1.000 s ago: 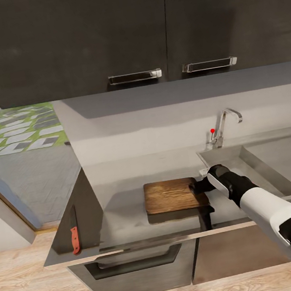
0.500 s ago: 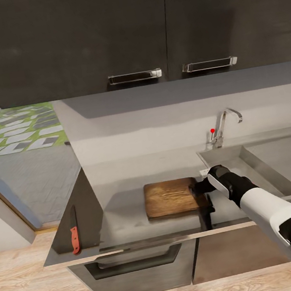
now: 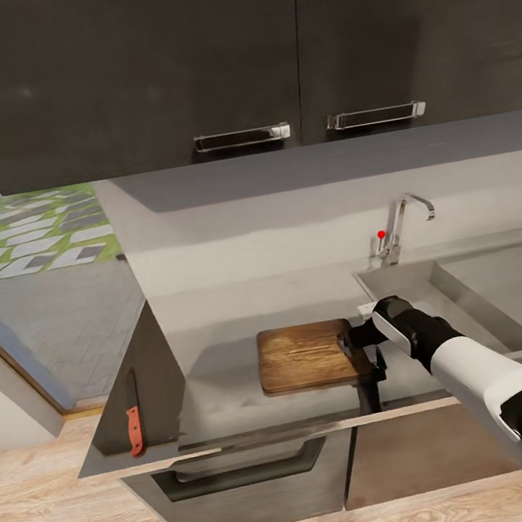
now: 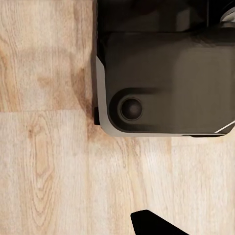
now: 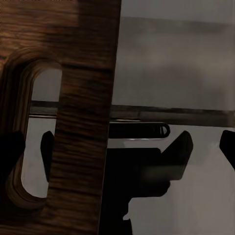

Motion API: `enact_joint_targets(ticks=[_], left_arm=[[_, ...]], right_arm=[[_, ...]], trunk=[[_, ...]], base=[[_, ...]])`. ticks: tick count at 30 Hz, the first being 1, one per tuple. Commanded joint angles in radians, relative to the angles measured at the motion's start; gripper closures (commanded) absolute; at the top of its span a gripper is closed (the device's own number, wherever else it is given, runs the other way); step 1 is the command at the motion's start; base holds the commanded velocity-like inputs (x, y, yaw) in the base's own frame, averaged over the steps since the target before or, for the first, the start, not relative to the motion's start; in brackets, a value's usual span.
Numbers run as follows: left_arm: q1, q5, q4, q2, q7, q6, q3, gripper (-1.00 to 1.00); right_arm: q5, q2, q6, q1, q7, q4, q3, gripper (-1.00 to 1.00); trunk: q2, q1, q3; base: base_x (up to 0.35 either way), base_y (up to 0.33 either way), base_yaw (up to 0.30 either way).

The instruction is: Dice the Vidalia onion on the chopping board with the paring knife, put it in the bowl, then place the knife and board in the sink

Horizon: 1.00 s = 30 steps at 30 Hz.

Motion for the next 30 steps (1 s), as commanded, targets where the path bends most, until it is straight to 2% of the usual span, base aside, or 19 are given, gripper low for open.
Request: enact_joint_targets(ticks=[1,10,14,16,21,30], left_arm=[[0.0,0.001,-0.001,0.0,0.0,-0.002,0.0,-1.0],[0.0,0.001,-0.001,0.0,0.0,-0.002,0.0,-1.0],[0.0,0.001,-0.001,0.0,0.0,-0.002,0.0,-1.0],[0.0,0.001,-0.001,0.0,0.0,-0.002,0.0,-1.0],[0.0,0.001,-0.001,0.0,-0.001,-0.002,-0.001,-1.0],[0.0,0.001,0.0,0.0,-0.002,-0.002,-0.001,-1.0]], right_arm=[[-0.003,-0.001,0.004,-0.001,0.0,-0.002,0.007,-1.0],[-0.004,-0.002,0.008,-0.001,-0.007,-0.032,0.003,-1.0],[-0.002,-0.011,0.017,-0.001,-0.011,-0.12,0.002,-1.0],[-0.001,-0.016,0.046,-0.001,-0.012,-0.198,0.002,-1.0],[0.0,-0.032,0.119,-0.001,-0.015,-0.292,0.002,-1.0],[0.001,-0.045,0.141,-0.001,-0.016,-0.322,0.004,-1.0]], trunk=[[-0.001,0.0,-0.002],[-0.001,0.0,-0.002],[-0.001,0.0,-0.002],[-0.001,0.0,-0.002],[-0.001,0.0,-0.002],[-0.001,0.0,-0.002]], base=[[0.0,0.0,0.0],[0.0,0.0,0.0],[0.0,0.0,0.0],[0.0,0.0,0.0],[-0.002,0.0,0.0],[-0.225,0.0,0.0]])
